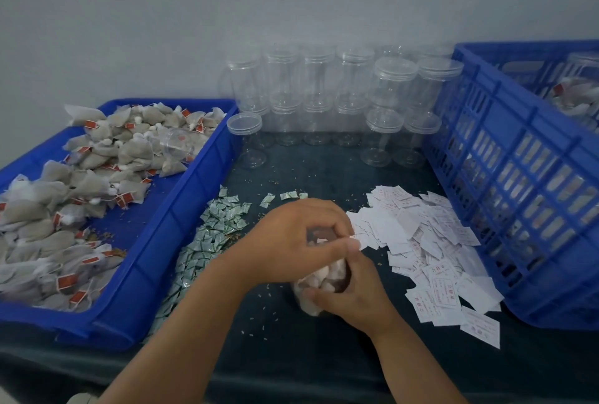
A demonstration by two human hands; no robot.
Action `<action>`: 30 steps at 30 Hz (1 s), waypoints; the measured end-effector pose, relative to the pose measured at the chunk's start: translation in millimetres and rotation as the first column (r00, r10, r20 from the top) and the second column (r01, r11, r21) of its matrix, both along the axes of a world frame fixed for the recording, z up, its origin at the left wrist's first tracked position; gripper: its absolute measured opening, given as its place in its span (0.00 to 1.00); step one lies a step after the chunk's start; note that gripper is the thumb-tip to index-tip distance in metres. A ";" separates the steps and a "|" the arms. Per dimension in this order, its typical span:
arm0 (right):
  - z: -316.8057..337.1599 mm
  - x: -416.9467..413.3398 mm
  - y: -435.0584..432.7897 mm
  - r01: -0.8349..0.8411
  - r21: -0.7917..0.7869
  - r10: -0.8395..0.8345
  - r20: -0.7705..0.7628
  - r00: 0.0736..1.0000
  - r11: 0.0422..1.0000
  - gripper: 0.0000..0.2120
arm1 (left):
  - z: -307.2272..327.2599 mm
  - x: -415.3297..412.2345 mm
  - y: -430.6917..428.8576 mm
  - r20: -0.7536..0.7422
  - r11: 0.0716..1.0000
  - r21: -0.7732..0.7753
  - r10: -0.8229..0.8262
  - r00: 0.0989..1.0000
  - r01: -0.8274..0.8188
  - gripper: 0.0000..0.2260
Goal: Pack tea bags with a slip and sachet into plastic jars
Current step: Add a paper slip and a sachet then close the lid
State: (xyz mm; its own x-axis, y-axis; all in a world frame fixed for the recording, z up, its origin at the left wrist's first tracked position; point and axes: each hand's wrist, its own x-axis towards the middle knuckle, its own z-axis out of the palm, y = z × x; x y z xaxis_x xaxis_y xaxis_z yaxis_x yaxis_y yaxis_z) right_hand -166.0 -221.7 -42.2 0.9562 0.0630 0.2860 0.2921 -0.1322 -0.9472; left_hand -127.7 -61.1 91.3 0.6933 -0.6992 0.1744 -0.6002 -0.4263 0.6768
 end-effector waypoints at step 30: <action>-0.3 1.3 3.4 0.043 -0.157 -0.040 0.027 0.999 0.987 0.13 | -17.6 -9.4 -34.3 0.229 0.751 0.450 0.426 0.875 -0.483 0.25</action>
State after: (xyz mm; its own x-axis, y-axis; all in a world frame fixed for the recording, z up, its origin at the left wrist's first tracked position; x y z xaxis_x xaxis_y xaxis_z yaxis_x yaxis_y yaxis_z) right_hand -164.7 -218.3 -42.4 0.9520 0.0696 0.2982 0.3053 -0.2921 -0.9064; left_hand -137.1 -95.5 73.7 0.9481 -0.3180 -0.0054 -0.3061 -0.9171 0.2556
